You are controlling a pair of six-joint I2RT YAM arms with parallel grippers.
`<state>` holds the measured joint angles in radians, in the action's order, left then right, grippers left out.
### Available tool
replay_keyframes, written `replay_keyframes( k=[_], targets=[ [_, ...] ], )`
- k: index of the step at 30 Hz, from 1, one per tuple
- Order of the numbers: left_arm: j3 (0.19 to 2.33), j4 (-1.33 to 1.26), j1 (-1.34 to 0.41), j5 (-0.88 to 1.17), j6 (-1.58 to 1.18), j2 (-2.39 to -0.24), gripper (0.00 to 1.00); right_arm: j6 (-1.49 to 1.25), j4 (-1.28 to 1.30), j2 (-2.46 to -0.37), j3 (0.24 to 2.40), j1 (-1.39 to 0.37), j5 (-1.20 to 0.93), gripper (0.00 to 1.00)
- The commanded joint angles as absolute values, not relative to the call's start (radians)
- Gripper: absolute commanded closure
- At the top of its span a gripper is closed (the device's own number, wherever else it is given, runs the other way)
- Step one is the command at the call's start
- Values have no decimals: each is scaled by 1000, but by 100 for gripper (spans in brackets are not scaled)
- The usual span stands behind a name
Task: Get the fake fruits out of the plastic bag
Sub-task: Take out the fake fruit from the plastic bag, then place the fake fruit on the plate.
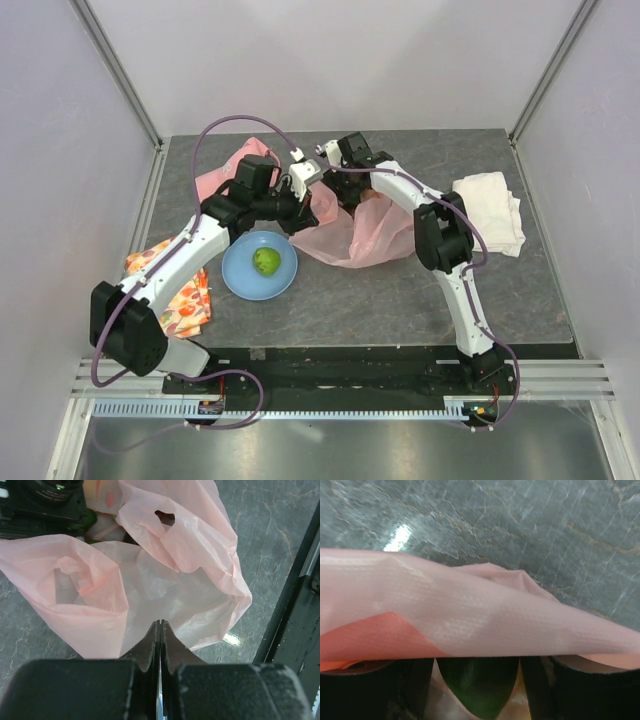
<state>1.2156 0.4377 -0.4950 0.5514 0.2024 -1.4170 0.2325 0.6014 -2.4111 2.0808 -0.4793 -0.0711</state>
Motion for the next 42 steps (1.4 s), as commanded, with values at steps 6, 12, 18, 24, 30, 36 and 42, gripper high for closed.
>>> replay_keyframes(
  k=[6, 12, 18, 24, 30, 36, 42],
  targets=[
    [1270, 371, -482, 500, 144, -1431, 98, 235, 670, -2287, 2056, -471, -41, 43],
    [1327, 344, -471, 472, 117, -1453, 98, 278, 871, -2028, 1997, -472, -83, 43],
    [1413, 331, -450, 471, 92, -1454, 98, 305, 1072, -1883, 1928, -472, -132, 43],
    [1404, 339, -400, 419, 40, -1378, 96, 348, 1045, -1731, 1873, -482, -438, 48],
    [1371, 362, -312, 362, 9, -1261, 95, 379, 902, -1741, 1939, -657, -540, 48],
    [1324, 359, -183, 452, -57, -1128, 91, 212, 729, -1989, 2094, -751, -511, 49],
    [1258, 360, -95, 518, -84, -1003, 89, 51, 634, -2223, 2287, -791, -394, 47]
  ],
)
